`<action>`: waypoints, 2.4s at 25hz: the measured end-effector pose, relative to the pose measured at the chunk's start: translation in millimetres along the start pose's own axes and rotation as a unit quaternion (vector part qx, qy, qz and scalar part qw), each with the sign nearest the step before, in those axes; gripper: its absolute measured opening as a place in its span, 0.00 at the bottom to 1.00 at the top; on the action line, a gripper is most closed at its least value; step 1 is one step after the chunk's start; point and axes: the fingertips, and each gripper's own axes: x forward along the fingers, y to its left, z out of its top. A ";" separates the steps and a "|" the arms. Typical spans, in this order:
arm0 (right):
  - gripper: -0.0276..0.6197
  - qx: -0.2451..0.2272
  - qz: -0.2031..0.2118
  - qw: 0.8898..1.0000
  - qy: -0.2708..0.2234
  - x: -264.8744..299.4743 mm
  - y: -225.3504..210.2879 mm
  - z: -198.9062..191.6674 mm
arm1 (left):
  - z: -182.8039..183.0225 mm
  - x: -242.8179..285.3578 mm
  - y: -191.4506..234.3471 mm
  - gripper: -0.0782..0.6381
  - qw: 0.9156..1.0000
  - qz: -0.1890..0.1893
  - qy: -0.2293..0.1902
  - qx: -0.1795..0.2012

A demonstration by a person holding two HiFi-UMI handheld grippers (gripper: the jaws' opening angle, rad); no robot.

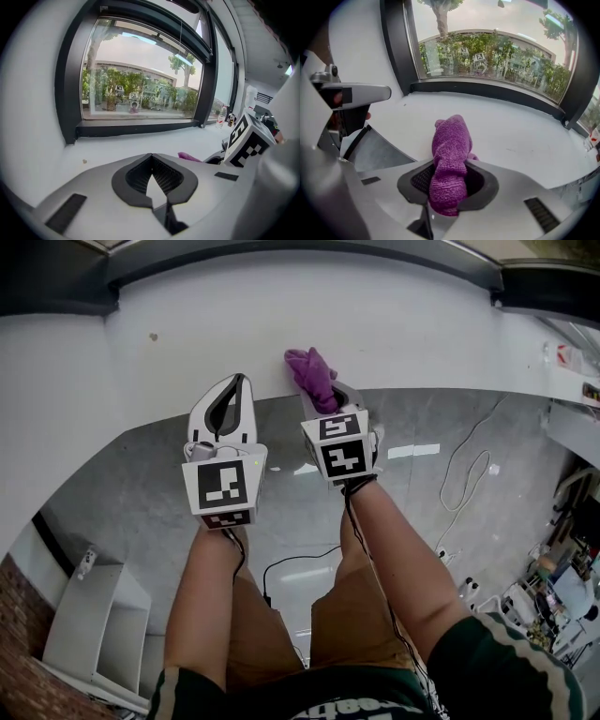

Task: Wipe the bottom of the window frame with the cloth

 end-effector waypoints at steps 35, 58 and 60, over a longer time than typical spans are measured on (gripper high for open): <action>0.23 -0.096 0.091 0.991 0.001 41.1 172.5 50.2 | -25.1 -75.9 144.2 0.12 0.995 0.092 -0.010 -0.032; 0.23 -0.212 0.229 0.950 0.036 66.4 277.2 73.0 | -52.5 -132.9 180.9 0.12 0.984 0.164 0.004 -0.069; 0.23 -0.229 0.248 0.940 0.047 66.6 282.3 73.7 | -53.7 -133.2 182.0 0.12 0.982 0.171 0.004 -0.074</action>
